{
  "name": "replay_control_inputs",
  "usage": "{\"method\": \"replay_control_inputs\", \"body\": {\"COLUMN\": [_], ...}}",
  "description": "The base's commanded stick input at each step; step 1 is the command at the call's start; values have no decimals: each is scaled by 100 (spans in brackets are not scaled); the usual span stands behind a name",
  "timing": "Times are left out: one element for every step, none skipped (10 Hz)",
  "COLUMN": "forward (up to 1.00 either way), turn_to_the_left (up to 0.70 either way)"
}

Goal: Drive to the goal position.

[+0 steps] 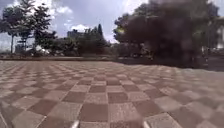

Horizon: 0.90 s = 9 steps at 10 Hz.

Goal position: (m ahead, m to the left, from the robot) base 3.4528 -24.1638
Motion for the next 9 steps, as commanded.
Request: {"method": "replay_control_inputs", "body": {"forward": [0,0,0,0,0,0,0,0,0], "turn_to_the_left": [-45,-45,-45,-45,-45,-45,-45,-45,-45]}}
